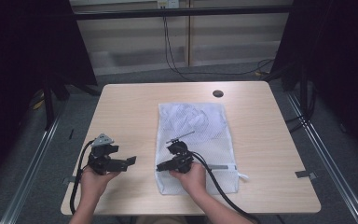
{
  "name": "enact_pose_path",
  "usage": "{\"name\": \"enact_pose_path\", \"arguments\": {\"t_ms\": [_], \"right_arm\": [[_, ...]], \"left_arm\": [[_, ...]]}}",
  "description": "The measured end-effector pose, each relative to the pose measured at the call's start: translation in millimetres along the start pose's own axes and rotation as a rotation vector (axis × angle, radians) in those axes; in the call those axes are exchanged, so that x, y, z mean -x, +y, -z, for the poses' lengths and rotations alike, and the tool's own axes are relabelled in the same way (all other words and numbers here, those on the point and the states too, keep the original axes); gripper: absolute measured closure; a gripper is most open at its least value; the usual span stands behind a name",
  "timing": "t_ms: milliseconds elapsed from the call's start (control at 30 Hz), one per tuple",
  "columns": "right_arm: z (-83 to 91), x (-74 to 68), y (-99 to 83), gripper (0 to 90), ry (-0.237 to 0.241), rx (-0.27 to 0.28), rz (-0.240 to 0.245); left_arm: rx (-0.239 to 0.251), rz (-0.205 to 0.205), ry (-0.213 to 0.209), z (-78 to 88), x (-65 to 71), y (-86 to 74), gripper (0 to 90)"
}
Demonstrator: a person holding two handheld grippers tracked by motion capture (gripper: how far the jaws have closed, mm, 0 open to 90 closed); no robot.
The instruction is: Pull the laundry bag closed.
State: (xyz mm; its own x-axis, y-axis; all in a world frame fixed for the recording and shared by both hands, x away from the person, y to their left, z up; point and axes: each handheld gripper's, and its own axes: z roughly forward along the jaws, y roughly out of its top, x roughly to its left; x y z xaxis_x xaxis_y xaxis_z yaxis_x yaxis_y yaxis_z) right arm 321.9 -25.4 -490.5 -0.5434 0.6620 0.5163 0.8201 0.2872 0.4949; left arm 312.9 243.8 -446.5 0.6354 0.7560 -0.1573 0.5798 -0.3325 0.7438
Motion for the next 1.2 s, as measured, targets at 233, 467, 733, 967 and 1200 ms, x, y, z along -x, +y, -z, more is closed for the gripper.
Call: {"name": "enact_pose_path", "arguments": {"t_ms": [233,467,733,967,1200], "right_arm": [[-5.7,0.6,2.0,78.6,-0.005,-0.018,-0.003],[-9.7,1.6,2.5,83.7,-0.003,-0.028,-0.017],[-6.7,1.7,3.2,86.7,0.014,-0.028,-0.02],[1.5,4.3,4.9,87.0,0.043,-0.018,-0.037],[15.0,6.3,7.2,87.0,0.07,0.007,-0.048]], "left_arm": [[-0.005,0.002,-0.001,-0.8,-0.5,-0.4,10.1],[-0.004,0.007,-0.003,-0.3,-1.2,-1.0,10.0],[-0.01,0.003,-0.027,-2.0,0.8,-1.4,10.0],[-0.014,0.008,-0.032,-3.2,0.9,-2.0,9.9],[-0.023,0.002,-0.056,-5.0,3.8,-1.6,10.0]]}}
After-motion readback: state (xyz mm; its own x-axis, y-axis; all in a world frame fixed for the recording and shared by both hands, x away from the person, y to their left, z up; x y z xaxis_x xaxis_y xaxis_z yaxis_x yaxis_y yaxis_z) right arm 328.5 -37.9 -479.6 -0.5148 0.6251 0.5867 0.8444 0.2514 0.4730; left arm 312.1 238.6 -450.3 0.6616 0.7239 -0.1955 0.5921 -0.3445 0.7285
